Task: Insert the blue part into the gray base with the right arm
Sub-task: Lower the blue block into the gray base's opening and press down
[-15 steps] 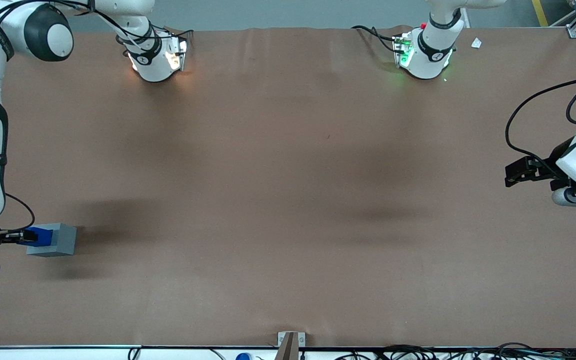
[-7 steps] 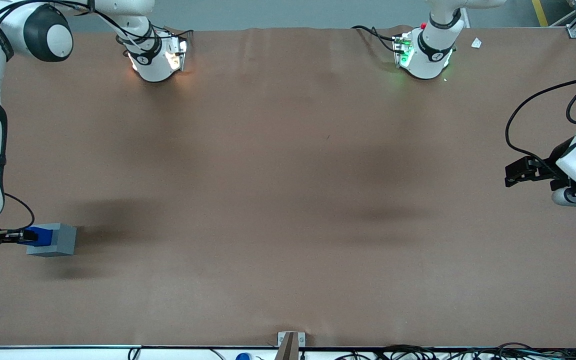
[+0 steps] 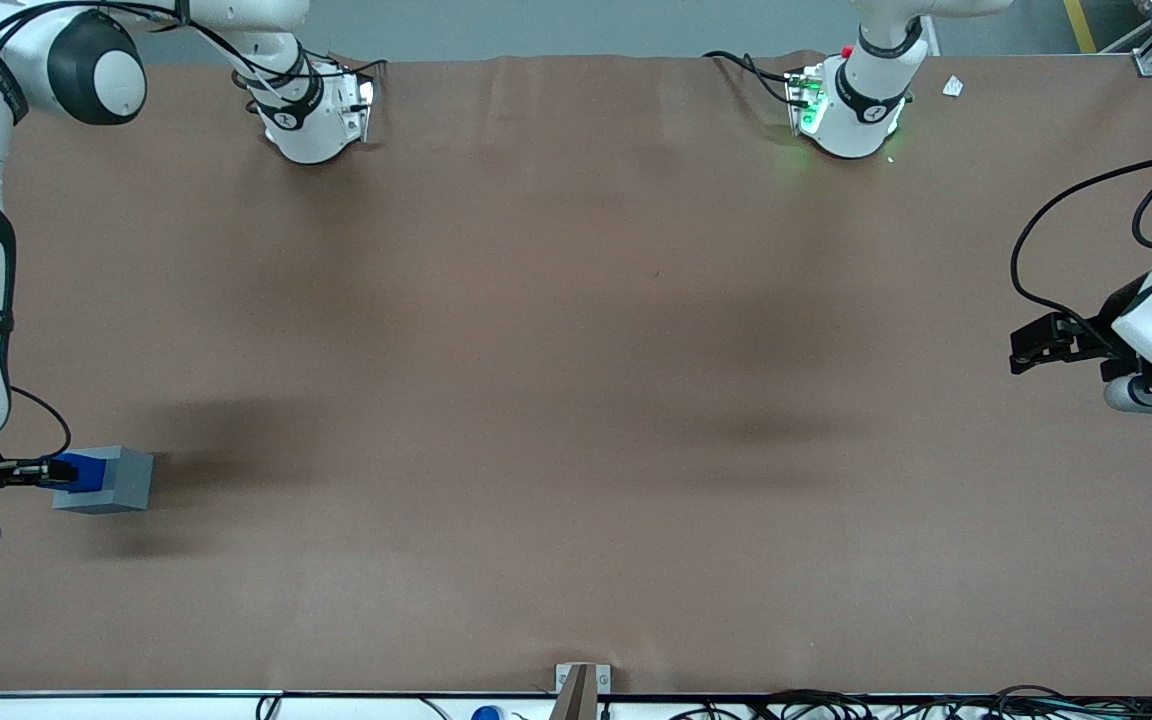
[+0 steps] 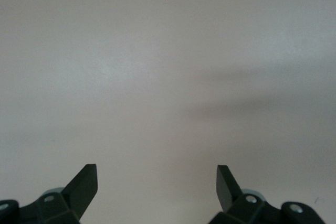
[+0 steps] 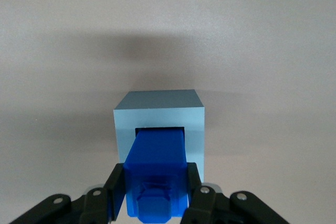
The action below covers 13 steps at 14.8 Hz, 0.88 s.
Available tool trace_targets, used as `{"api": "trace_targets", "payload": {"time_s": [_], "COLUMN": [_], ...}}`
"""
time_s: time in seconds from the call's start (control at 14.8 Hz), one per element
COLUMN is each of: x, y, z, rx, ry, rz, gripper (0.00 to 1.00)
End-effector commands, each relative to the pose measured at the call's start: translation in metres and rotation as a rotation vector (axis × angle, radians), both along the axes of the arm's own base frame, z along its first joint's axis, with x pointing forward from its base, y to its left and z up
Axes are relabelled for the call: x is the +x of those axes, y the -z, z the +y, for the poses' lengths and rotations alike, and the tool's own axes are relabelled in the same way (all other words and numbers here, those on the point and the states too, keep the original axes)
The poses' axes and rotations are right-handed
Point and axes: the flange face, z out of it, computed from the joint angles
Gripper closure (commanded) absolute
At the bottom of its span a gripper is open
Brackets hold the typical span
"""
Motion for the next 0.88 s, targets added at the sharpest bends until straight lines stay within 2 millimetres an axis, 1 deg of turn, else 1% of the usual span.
{"api": "trace_targets", "payload": {"time_s": [0.0, 0.27, 0.34, 0.41, 0.47, 0.54, 0.61, 0.74, 0.81], "x": [0.0025, 0.0039, 0.004, 0.004, 0.0046, 0.0051, 0.0051, 0.0049, 0.0049], "y": [0.0029, 0.0065, 0.0064, 0.0064, 0.0063, 0.0046, 0.0043, 0.0032, -0.0002], "z": [-0.0042, -0.0047, -0.0047, -0.0047, -0.0037, -0.005, -0.0061, -0.0068, -0.0068], "rx": [0.02, 0.015, 0.015, 0.015, 0.014, 0.011, 0.011, 0.014, 0.013], "ry": [0.023, 0.026, 0.028, 0.028, 0.028, 0.038, 0.043, 0.045, 0.045], "rz": [-0.009, -0.016, -0.018, -0.018, -0.019, -0.028, -0.031, -0.034, -0.037], "gripper": [1.0, 1.0, 0.97, 0.91, 0.74, 0.27, 0.26, 0.0, 0.0]}}
